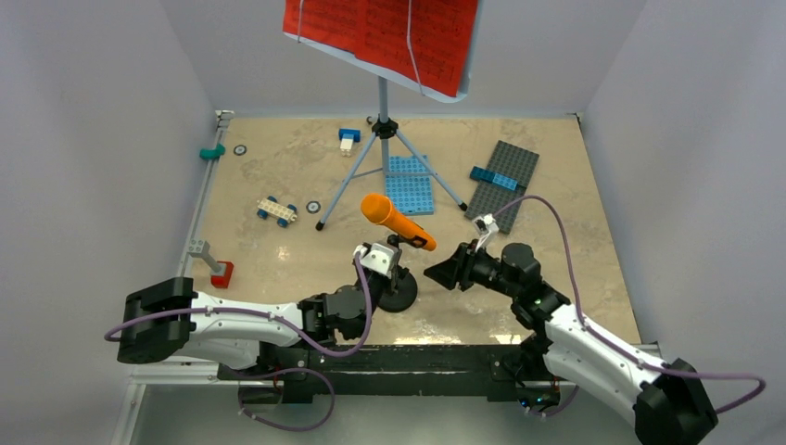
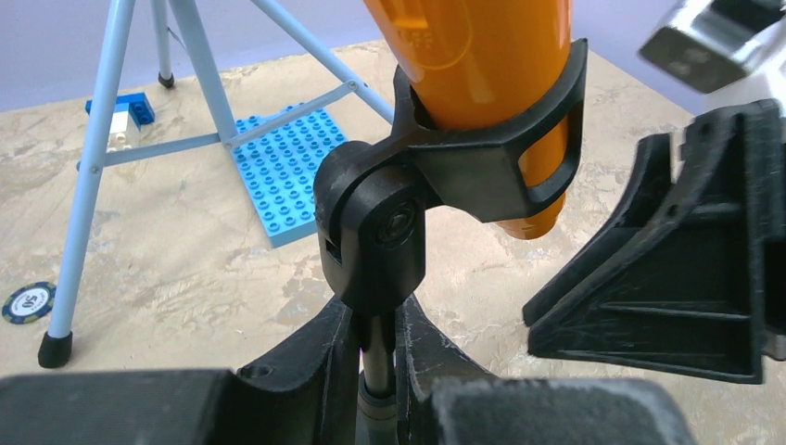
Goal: Pack up the instrument practice props
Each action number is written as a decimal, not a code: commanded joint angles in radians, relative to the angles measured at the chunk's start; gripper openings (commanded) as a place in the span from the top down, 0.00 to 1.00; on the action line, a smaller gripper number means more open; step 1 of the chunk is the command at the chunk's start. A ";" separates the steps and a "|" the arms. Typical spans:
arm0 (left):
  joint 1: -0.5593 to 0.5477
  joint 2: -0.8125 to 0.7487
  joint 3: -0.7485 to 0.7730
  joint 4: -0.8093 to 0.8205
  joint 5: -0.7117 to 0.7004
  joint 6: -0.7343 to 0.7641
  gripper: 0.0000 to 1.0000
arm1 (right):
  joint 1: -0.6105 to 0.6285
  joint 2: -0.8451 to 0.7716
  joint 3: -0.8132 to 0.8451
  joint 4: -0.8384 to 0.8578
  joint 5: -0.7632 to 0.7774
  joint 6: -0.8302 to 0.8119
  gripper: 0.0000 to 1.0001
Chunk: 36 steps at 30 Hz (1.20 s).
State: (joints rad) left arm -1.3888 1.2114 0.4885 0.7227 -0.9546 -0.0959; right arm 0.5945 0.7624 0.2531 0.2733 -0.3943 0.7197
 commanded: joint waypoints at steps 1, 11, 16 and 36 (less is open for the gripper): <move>0.001 -0.002 0.014 -0.087 0.002 -0.078 1.00 | -0.002 -0.121 0.049 -0.188 0.101 -0.075 0.53; 0.002 0.006 -0.056 -0.090 0.125 -0.182 1.00 | -0.001 -0.293 0.100 -0.393 0.131 -0.108 0.52; 0.002 0.033 -0.058 -0.105 0.128 -0.210 1.00 | -0.001 -0.307 0.101 -0.414 0.143 -0.109 0.52; 0.002 -0.141 -0.061 -0.210 0.172 -0.242 0.33 | -0.001 -0.296 0.139 -0.444 0.156 -0.135 0.52</move>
State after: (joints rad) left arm -1.3834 1.1324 0.4259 0.5495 -0.8104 -0.2993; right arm 0.5945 0.4664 0.3393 -0.1680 -0.2600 0.6098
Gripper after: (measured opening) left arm 0.649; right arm 0.480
